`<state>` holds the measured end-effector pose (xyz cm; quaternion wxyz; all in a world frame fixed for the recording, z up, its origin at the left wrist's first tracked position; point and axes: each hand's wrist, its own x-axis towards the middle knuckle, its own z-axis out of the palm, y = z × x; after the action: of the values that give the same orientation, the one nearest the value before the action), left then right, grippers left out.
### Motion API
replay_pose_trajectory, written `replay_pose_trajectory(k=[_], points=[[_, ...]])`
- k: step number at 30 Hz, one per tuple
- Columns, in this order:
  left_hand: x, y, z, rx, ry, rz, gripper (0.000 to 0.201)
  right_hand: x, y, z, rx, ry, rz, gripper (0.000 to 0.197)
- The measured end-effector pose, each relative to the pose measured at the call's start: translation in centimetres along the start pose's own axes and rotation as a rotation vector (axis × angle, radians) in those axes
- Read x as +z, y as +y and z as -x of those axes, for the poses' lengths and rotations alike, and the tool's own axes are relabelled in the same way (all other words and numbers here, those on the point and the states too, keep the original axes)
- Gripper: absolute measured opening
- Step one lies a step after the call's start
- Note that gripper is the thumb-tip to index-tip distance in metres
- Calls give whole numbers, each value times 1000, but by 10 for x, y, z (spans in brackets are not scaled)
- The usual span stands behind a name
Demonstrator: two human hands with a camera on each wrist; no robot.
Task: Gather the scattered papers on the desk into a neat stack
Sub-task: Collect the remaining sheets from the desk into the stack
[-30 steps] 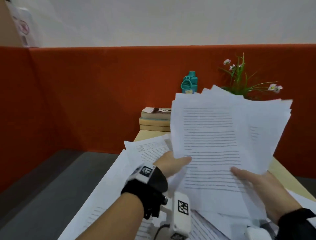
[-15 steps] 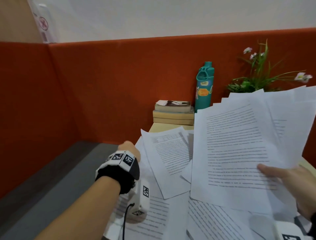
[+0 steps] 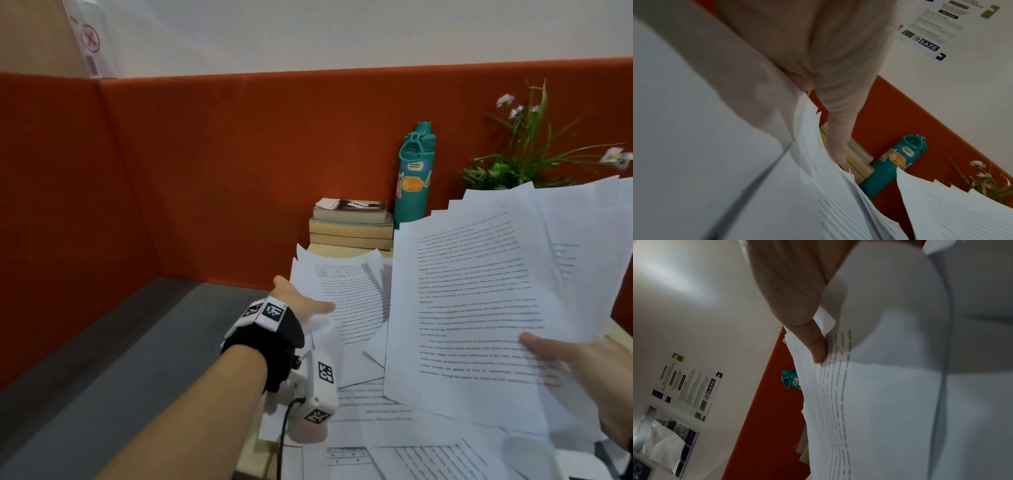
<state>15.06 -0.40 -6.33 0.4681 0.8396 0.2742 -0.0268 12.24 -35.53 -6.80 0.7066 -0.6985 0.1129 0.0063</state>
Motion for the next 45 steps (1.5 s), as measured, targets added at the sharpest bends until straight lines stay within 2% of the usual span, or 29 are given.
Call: replay_pose_trajectory(k=[3,6,8,9,10,12,15,16,19,24,26,28,30,32,36,39,40,43,44,45], points=[[10,-1,-3,34,25,48,80,-1,2,-2,-14,24,-5,35],[15,-9,-12,116,35,304,50,-1,3,-3,-16,44,-19,30],[20,-19,-15,170,-75,413,57,2,1,0,-1,38,-30,30],[22,-22,-13,180,-129,392,58,3,0,0,3,30,-31,30],[22,-23,-11,176,-129,340,54,5,-1,1,1,24,-26,29],[13,-16,-7,192,-60,226,48,9,-3,2,-21,24,-30,32],[-17,9,4,283,57,245,29,11,-7,5,-43,27,-23,58],[-27,19,12,320,71,290,25,13,-9,6,-47,27,-20,59],[-55,44,39,441,143,341,18,18,-14,10,-59,22,-21,37],[-102,78,76,648,218,462,22,23,-18,14,-66,57,0,34],[-121,89,82,682,235,529,23,24,-22,18,-72,47,-12,31],[-129,96,79,641,218,563,30,25,-25,19,-77,40,-42,29],[-115,95,73,540,122,581,34,27,-28,20,-84,27,-75,30],[-83,84,67,419,12,557,35,31,-31,21,-88,1,-108,28],[-17,52,55,250,-108,548,35,37,-37,29,-151,-108,-149,27],[9,42,55,239,-196,577,21,38,-37,34,-215,-186,-132,39],[14,42,56,243,-233,586,17,38,-37,35,-221,-186,-112,37],[22,46,59,296,-347,582,25,36,-36,31,-229,-150,-81,23],[22,47,60,310,-355,571,29,35,-37,31,-230,-151,-103,24],[21,49,62,328,-341,569,32,33,-37,30,-229,-173,-146,34]])
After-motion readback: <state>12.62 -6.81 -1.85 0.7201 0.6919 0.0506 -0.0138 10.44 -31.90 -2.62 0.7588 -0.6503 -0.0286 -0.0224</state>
